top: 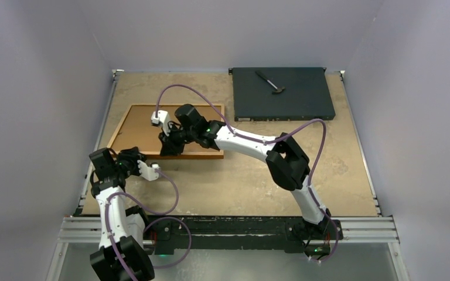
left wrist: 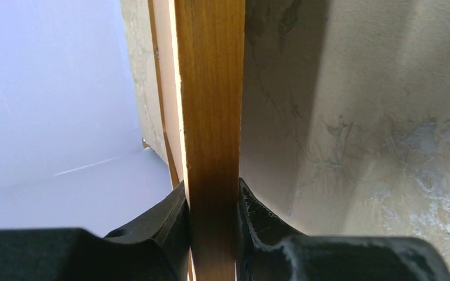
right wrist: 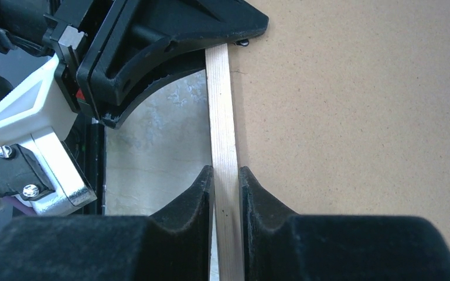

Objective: Put the photo into the frame

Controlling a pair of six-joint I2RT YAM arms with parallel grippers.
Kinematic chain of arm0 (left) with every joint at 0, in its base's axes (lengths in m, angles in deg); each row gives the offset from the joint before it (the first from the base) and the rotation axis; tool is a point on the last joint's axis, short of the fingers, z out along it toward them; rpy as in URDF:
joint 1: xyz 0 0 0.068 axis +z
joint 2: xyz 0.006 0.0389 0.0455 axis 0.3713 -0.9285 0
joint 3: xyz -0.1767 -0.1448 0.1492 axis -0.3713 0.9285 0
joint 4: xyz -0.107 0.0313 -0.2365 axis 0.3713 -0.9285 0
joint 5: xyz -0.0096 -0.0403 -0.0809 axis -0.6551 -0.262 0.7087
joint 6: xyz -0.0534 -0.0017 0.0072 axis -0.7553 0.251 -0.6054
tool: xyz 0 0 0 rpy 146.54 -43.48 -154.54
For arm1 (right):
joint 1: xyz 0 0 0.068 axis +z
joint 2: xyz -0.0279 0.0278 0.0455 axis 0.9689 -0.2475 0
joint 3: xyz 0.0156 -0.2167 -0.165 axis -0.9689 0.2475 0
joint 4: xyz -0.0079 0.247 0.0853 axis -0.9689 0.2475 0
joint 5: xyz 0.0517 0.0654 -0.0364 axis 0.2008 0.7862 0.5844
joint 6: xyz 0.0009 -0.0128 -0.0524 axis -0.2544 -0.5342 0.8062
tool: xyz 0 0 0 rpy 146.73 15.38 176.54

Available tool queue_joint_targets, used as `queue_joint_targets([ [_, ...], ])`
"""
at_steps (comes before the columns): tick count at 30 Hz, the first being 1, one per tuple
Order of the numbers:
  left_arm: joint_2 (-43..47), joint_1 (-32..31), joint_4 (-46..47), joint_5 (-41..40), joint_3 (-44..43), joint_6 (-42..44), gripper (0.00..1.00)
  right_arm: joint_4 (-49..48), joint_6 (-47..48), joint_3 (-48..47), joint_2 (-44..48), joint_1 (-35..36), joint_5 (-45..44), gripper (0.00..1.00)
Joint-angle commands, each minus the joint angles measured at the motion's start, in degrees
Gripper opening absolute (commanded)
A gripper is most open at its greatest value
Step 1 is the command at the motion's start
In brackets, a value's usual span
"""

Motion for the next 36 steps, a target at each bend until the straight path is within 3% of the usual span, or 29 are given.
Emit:
queue_joint_targets([
  [1,0.5,-0.5,4.8,3.7,-1.4,-1.6,0.0,1.4,-0.7,-2.4,5.7,0.6,3.4,0.07],
  [6,0.9,-0.5,2.9,4.7,-3.1,-2.7,0.0,2.7,1.4,-0.2,9.5,-0.5,-0.2,0.61],
  [14,0.4,-0.5,-0.7,5.3,-6.0,-2.6,0.0,13.6,20.1,6.7,19.5,-0.7,-13.6,0.94],
  [23,0.4,-0.5,-2.3,6.9,-8.7,-2.6,0.0,8.7,29.3,23.0,28.6,0.7,-26.4,0.99],
  [27,0.6,-0.5,-3.5,7.5,-9.9,-2.3,0.0,5.3,32.8,26.5,28.1,3.6,-31.3,0.98],
  [32,1.0,-0.5,-4.1,7.6,-10.2,-2.2,0.0,-3.0,35.9,29.6,24.9,7.9,-45.4,0.96],
  [36,1.0,-0.5,-4.5,7.7,-10.5,-2.2,0.0,-8.4,37.4,30.7,23.4,9.1,-49.7,0.91],
])
